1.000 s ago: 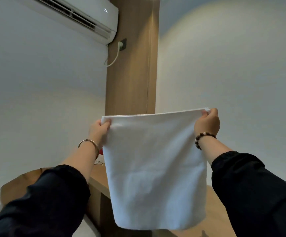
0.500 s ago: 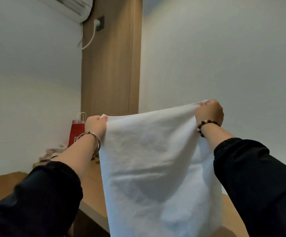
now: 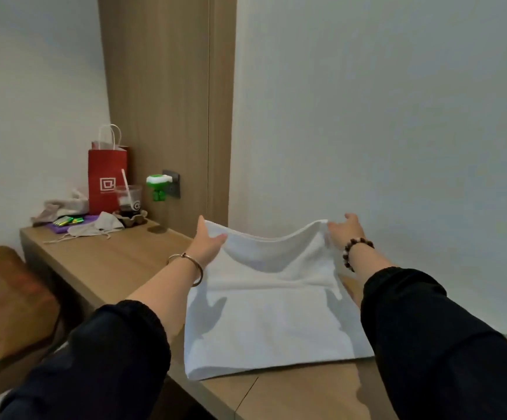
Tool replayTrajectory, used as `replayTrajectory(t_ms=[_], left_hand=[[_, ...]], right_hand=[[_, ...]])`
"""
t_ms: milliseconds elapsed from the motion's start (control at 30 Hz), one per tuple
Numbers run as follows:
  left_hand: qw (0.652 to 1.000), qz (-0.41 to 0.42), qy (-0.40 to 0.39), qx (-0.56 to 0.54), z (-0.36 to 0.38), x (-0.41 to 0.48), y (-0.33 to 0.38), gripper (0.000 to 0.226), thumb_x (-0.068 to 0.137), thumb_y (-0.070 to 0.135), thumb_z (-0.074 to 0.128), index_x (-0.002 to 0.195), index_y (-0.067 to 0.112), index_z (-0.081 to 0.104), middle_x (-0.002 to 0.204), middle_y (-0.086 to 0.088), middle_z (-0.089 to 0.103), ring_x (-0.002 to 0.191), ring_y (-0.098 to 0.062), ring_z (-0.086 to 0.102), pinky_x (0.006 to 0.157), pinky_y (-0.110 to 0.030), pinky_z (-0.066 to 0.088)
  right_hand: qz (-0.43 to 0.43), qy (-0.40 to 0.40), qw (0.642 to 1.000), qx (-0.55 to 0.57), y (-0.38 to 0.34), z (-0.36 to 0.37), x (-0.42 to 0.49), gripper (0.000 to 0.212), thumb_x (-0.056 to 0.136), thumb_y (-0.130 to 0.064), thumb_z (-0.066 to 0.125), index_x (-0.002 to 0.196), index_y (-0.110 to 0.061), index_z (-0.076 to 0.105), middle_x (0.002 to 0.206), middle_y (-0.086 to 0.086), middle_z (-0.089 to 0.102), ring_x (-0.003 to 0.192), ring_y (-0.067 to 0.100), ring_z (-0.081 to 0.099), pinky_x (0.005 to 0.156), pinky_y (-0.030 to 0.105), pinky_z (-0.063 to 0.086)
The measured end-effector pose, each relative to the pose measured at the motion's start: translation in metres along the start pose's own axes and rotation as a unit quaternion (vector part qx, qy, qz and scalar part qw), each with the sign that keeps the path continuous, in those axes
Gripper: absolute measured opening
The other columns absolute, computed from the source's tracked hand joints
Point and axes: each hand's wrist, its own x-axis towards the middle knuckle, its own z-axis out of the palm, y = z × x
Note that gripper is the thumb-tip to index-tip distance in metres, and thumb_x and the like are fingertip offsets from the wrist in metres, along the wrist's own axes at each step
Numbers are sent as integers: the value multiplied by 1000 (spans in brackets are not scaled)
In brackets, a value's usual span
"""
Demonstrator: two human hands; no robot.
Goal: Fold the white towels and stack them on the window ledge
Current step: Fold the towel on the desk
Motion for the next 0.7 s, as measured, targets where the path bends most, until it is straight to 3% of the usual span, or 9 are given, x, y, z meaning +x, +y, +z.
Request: replayTrajectory(t_ms=[100, 200, 267, 333, 400, 467, 567, 633, 700], left_hand=[[970, 13, -112, 213, 28, -32, -42, 75, 96, 23, 53, 152, 15, 4, 156, -9, 21, 139, -23, 30, 106, -25, 26], [884, 9, -173, 434, 43, -60, -76, 65, 100, 39, 38, 152, 17, 6, 159, -6, 13, 144, -26, 16, 115, -36, 15], [821, 31, -169, 544, 46, -81, -93, 58, 99, 47, 25, 152, 25, 11, 160, 0, 7, 146, -25, 7, 116, -46, 11], [815, 64, -134, 560, 46, -101, -95, 53, 98, 48, 24, 145, 25, 28, 155, -1, 23, 141, -24, 21, 113, -45, 21], [816, 103, -100, 559, 47, -116, -78, 45, 95, 48, 31, 125, 20, 48, 134, -5, 51, 121, -25, 44, 98, -39, 38], [822, 118, -100, 548, 50, -122, -56, 41, 94, 45, 38, 121, 18, 53, 123, -5, 59, 112, -25, 52, 91, -35, 41], [842, 110, -115, 515, 54, -121, -42, 38, 96, 38, 40, 127, 21, 54, 130, -2, 56, 120, -24, 50, 97, -33, 40], [830, 116, -126, 530, 61, -124, -48, 42, 99, 37, 34, 138, 24, 43, 141, -2, 46, 129, -24, 40, 104, -37, 34], [811, 94, -145, 559, 68, -130, -64, 50, 100, 44, 25, 148, 30, 23, 155, 0, 21, 142, -25, 18, 111, -48, 19]], right_hand=[[-36, -113, 988, -101, 49, 33, -17, 49, 100, -23, 43, 145, -14, 27, 145, 13, 40, 128, 31, 44, 99, 35, 37], [-101, -222, 929, -280, 97, 55, -46, 41, 101, -26, 37, 140, -14, 38, 143, 10, 41, 128, 28, 42, 102, 32, 36], [-159, -229, 881, -381, 118, 58, -67, 42, 101, -31, 31, 139, -15, 39, 141, 8, 40, 128, 26, 38, 105, 36, 36], [-191, -198, 871, -407, 123, 53, -85, 40, 100, -34, 29, 134, -15, 42, 133, 6, 43, 123, 25, 40, 99, 37, 40], [-201, -176, 855, -446, 115, 42, -99, 37, 99, -38, 30, 122, -15, 49, 122, 5, 50, 111, 24, 48, 88, 35, 44], [-202, -183, 825, -495, 101, 27, -109, 33, 97, -41, 33, 101, -15, 54, 105, 2, 58, 92, 23, 54, 76, 31, 44], [-187, -199, 802, -532, 91, 12, -116, 23, 95, -33, 38, 92, -15, 52, 97, 2, 59, 83, 23, 55, 74, 30, 46], [-193, -189, 812, -518, 101, 8, -120, 27, 97, -30, 35, 105, -13, 53, 114, 6, 56, 100, 25, 53, 81, 34, 45], [-186, -210, 826, -490, 121, 9, -122, 37, 99, -36, 29, 125, -15, 44, 130, 7, 43, 120, 26, 41, 94, 41, 41]])
